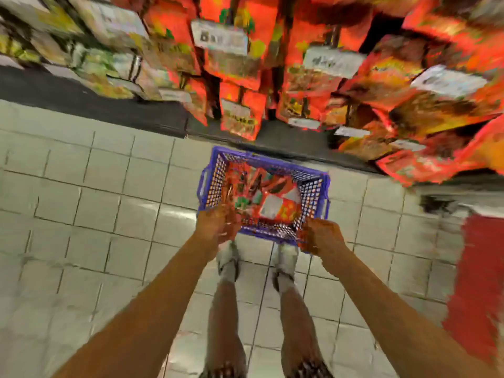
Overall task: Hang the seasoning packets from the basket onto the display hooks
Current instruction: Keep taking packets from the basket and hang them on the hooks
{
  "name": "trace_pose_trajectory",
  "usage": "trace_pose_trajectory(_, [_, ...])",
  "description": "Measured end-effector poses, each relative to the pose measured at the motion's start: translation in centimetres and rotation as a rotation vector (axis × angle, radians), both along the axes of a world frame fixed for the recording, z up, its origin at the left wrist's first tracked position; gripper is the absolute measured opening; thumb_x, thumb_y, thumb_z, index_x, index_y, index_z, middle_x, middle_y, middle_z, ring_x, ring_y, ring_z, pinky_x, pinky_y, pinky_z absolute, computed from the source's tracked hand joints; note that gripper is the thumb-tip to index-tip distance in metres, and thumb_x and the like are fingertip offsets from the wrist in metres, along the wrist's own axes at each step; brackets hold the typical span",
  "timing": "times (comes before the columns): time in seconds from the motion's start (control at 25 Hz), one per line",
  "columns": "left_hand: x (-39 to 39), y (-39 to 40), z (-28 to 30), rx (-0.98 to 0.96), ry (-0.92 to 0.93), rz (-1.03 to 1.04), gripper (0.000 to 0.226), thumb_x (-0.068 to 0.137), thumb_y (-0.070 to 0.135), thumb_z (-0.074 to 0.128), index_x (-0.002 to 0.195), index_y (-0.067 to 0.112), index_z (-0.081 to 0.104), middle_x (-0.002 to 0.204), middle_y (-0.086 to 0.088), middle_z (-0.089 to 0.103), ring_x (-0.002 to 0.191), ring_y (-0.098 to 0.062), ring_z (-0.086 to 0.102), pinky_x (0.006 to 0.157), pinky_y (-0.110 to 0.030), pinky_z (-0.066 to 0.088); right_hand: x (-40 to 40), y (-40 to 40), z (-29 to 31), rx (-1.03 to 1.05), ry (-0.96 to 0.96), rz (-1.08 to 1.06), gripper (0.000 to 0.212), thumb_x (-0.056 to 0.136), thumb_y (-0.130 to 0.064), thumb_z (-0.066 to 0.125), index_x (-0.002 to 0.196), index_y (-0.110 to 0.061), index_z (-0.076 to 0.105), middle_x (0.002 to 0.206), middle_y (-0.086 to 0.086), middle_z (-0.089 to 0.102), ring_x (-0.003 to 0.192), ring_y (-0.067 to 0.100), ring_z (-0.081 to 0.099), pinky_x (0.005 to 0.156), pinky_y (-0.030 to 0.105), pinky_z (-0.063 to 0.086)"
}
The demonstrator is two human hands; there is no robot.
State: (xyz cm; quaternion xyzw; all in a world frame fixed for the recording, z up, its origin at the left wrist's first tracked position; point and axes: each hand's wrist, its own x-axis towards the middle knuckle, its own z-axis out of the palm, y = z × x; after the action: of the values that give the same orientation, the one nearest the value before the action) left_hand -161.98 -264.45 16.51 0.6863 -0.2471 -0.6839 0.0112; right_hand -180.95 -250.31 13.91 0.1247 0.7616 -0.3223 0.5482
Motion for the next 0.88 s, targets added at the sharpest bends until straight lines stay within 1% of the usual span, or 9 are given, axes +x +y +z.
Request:
trace_pose_trajectory(0.12, [0.7, -0.1, -10.6, 0.044, -0.096, -0.032, 0.02, 0.099, 0.013, 0.049, 0.084, 0.017, 0.062, 0.076, -0.004, 0.064, 0.058, -0.015, 0.061, 0.055, -0.02, 0.05, 1.8, 0.0, -11.4, 0.11, -0.086, -0.039, 0.02, 0.1, -0.017, 0.052, 0.08, -0.014, 0.055, 0.064, 0.007, 0.059, 0.049, 0.021, 0.06, 0.053, 0.027, 0.047])
trace_pose_trajectory(0.24, [0.9, -0.4, -20.3, 0.042, -0.11, -0.106, 0.01, 0.101, 0.014, 0.051, 0.106, 0.012, 0.06, 0.09, -0.006, 0.065, 0.076, -0.022, 0.064, 0.079, -0.037, 0.057, 2.4, -0.5, -22.5, 0.156, -0.189, -0.098, 0.031, 0.103, -0.019, 0.047, 0.072, -0.016, 0.047, 0.055, 0.006, 0.052, 0.044, 0.02, 0.05, 0.048, 0.025, 0.04])
trace_pose_trajectory(0.32, [1.0, -0.6, -25.7, 0.058, -0.121, -0.135, 0.011, 0.1, 0.015, 0.053, 0.106, 0.012, 0.062, 0.088, -0.006, 0.067, 0.074, -0.022, 0.065, 0.074, -0.035, 0.056, 2.3, -1.3, -29.1, 0.192, -0.199, -0.117, 0.027, 0.103, -0.023, 0.05, 0.078, -0.012, 0.051, 0.061, 0.009, 0.055, 0.048, 0.022, 0.052, 0.048, 0.026, 0.044])
trace_pose_trajectory(0.44, [0.8, -0.6, -32.9, 0.053, -0.088, -0.168, 0.018, 0.101, 0.016, 0.049, 0.107, 0.01, 0.065, 0.087, -0.008, 0.071, 0.074, -0.023, 0.067, 0.067, -0.032, 0.054, 1.2, -2.7, -38.4, 0.239, -0.115, -0.163, 0.028, 0.101, -0.037, 0.059, 0.104, -0.009, 0.057, 0.092, 0.013, 0.06, 0.065, 0.025, 0.061, 0.044, 0.034, 0.055])
trace_pose_trajectory(0.56, [0.8, 0.0, -38.9, 0.039, -0.092, -0.239, 0.022, 0.099, 0.011, 0.046, 0.105, 0.01, 0.067, 0.087, -0.008, 0.077, 0.076, -0.022, 0.072, 0.068, -0.033, 0.06, -0.2, -4.1, -46.7, 0.225, -0.155, -0.272, 0.054, 0.094, -0.052, 0.063, 0.135, -0.019, 0.053, 0.125, 0.009, 0.058, 0.102, 0.038, 0.064, 0.077, 0.055, 0.061])
trace_pose_trajectory(0.64, [0.7, 0.5, -41.3, 0.049, -0.094, -0.274, 0.02, 0.099, 0.011, 0.05, 0.101, 0.015, 0.07, 0.087, -0.005, 0.079, 0.077, -0.02, 0.075, 0.073, -0.034, 0.062, -0.7, -4.6, -50.5, 0.195, -0.245, -0.312, 0.056, 0.091, -0.057, 0.064, 0.133, -0.021, 0.057, 0.129, 0.008, 0.065, 0.114, 0.04, 0.062, 0.095, 0.063, 0.052])
trace_pose_trajectory(0.68, [0.6, 0.6, -42.0, 0.063, -0.094, -0.278, 0.019, 0.099, 0.011, 0.051, 0.099, 0.017, 0.07, 0.087, -0.004, 0.079, 0.078, -0.02, 0.075, 0.073, -0.034, 0.062, -0.9, -4.6, -51.7, 0.188, -0.252, -0.318, 0.051, 0.091, -0.056, 0.065, 0.127, -0.021, 0.06, 0.123, 0.008, 0.068, 0.112, 0.039, 0.064, 0.094, 0.062, 0.051])
trace_pose_trajectory(0.8, [0.3, 1.1, -43.4, 0.118, -0.096, -0.288, 0.018, 0.099, 0.013, 0.052, 0.095, 0.019, 0.069, 0.096, -0.008, 0.078, 0.081, -0.023, 0.072, 0.077, -0.035, 0.06, -0.8, -3.7, -53.0, 0.214, -0.166, -0.276, 0.033, 0.096, -0.033, 0.063, 0.125, -0.016, 0.061, 0.104, 0.007, 0.069, 0.091, 0.031, 0.066, 0.063, 0.045, 0.059])
trace_pose_trajectory(0.88, [0.2, 1.3, -43.3, 0.137, -0.095, -0.276, 0.017, 0.099, 0.014, 0.053, 0.094, 0.018, 0.069, 0.1, -0.012, 0.077, 0.085, -0.025, 0.072, 0.079, -0.037, 0.06, -1.0, -2.3, -52.5, 0.221, -0.127, -0.305, 0.042, 0.096, -0.005, 0.055, 0.137, -0.01, 0.051, 0.111, 0.012, 0.064, 0.087, 0.032, 0.066, 0.06, 0.043, 0.061])
